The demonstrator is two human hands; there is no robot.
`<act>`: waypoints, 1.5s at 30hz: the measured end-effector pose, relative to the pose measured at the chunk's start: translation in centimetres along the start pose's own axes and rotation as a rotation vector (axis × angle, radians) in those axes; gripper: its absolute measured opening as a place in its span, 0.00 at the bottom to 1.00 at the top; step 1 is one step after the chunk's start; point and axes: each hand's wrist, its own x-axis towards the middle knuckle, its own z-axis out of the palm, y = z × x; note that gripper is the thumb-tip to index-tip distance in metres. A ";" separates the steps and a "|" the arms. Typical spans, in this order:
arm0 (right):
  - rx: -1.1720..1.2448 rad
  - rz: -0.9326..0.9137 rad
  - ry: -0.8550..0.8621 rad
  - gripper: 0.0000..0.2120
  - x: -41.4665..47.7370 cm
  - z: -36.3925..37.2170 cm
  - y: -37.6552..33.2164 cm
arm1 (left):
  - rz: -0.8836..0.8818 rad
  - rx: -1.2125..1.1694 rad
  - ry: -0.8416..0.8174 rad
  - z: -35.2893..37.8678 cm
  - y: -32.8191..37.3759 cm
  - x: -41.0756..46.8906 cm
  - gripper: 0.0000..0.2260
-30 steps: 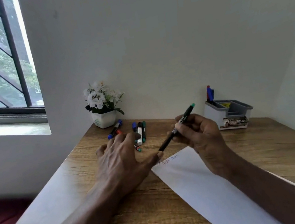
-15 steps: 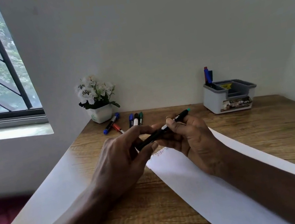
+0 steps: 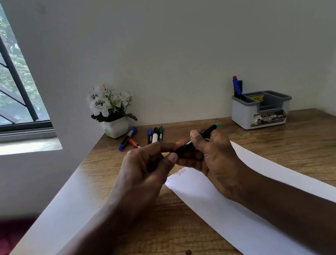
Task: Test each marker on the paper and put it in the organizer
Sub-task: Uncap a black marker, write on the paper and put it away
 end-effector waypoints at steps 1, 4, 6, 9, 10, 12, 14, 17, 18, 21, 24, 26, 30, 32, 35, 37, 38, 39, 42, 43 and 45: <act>-0.019 -0.012 0.014 0.12 0.0 0.1 0.1 | 0.000 0.002 0.002 0.0 0.0 0.0 0.10; -0.065 -0.031 0.068 0.12 0.1 0.3 0.3 | 0.008 0.053 -0.005 -0.1 0.0 0.0 0.12; -0.066 -0.038 0.129 0.11 0.3 0.1 0.0 | 0.017 0.099 -0.046 -0.1 0.1 -0.2 0.14; -0.087 -0.063 0.167 0.12 0.6 -1.0 -0.3 | 0.055 0.193 -0.108 0.4 0.7 -0.6 0.15; -0.080 -0.072 0.172 0.14 0.6 -1.4 -0.4 | 0.076 0.238 -0.092 0.5 0.8 -0.6 0.15; -0.029 -0.086 0.188 0.16 0.8 -2.0 -0.6 | 0.082 0.294 -0.013 0.4 0.5 -0.5 0.13; 0.023 -0.109 0.208 0.16 1.1 -2.4 -1.0 | 0.059 0.300 0.084 -0.1 -0.1 -0.3 0.12; 0.037 -0.139 0.272 0.19 1.6 -3.2 -1.5 | -0.012 0.306 0.210 -0.7 -0.6 0.0 0.10; -0.001 -0.131 0.308 0.21 1.8 -3.4 -1.5 | -0.037 0.339 0.231 -0.8 -0.6 0.0 0.09; -0.120 -0.097 0.419 0.27 2.0 -3.7 -1.5 | -0.103 0.483 0.236 -0.9 -0.9 0.1 0.07; -0.083 -0.098 0.381 0.28 2.0 -3.7 -1.4 | -0.172 0.553 0.240 -0.9 -1.0 0.3 0.08; -0.078 -0.105 0.342 0.27 2.0 -3.5 -1.2 | -0.227 0.569 0.217 -1.0 -1.0 0.4 0.09; -0.027 -0.098 0.287 0.18 1.7 -3.2 -1.2 | -0.299 0.640 0.126 -1.1 -1.1 0.6 0.10; -0.040 -0.099 0.258 0.14 1.6 -3.3 -1.3 | -0.324 0.667 0.110 -1.2 -1.2 0.7 0.10; -0.069 -0.104 0.240 0.12 1.6 -3.5 -1.2 | -0.350 0.689 0.088 -1.2 -1.2 0.7 0.11; -0.070 -0.103 0.241 0.11 1.7 -3.5 -1.1 | -0.367 0.689 0.068 -1.2 -1.1 0.8 0.10; -0.073 -0.106 0.245 0.11 1.8 -3.6 -1.1 | -0.377 0.689 0.061 -1.2 -1.1 0.8 0.10; -0.085 -0.114 0.252 0.10 1.8 -3.6 -1.1 | -0.384 0.691 0.062 -1.2 -1.1 0.8 0.11; -0.187 -0.171 0.264 0.11 1.8 -3.9 -1.0 | -0.411 0.712 0.077 -1.2 -1.0 0.7 0.18; -0.233 -0.199 0.259 0.14 1.8 -3.9 -1.0 | -0.431 0.738 0.074 -1.2 -0.9 0.7 0.22; -0.308 -0.244 0.236 0.19 1.7 -4.0 -1.2 | -0.505 0.816 0.026 -1.3 -0.8 0.7 0.30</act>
